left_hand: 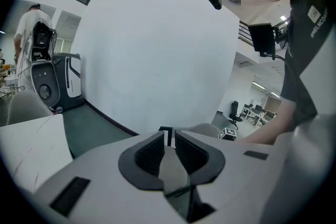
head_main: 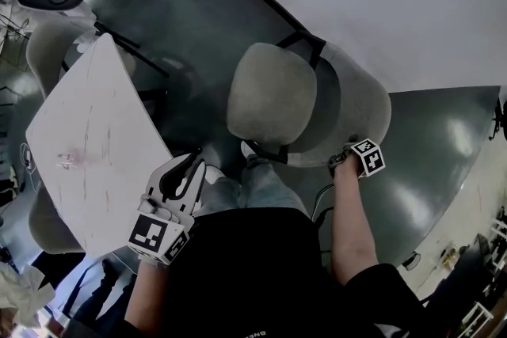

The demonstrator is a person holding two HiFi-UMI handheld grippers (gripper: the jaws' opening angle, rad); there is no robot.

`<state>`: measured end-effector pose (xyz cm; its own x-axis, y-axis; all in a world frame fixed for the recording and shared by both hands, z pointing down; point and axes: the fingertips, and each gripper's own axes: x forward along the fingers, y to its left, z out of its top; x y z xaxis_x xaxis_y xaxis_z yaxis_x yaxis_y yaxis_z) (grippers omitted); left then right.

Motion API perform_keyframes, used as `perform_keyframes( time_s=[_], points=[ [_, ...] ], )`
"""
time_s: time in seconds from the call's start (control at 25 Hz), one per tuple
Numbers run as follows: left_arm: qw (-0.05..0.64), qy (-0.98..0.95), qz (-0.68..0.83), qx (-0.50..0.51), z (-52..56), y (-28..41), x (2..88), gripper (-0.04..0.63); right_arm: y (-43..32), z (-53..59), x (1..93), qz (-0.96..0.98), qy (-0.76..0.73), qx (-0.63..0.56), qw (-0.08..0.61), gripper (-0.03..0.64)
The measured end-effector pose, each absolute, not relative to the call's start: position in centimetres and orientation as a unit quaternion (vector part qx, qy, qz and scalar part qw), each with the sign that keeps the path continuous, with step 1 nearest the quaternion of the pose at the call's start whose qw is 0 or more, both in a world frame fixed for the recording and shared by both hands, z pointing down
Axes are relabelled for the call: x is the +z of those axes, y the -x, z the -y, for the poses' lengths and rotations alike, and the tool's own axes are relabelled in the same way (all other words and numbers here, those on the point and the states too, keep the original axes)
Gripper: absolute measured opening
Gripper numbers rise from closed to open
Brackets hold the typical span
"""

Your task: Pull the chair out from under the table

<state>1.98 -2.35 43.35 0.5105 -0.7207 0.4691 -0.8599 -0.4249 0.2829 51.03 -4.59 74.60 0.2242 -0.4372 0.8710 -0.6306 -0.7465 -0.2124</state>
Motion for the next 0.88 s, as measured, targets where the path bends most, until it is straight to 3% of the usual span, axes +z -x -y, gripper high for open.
perform_keyframes(
  time_s=[0.88],
  points=[
    [0.250,-0.883,0.363,0.159,4.1,-8.4,43.6,0.046,-57.3,-7.5,73.4,0.227,-0.818,0.528,0.018,0.143]
  ],
)
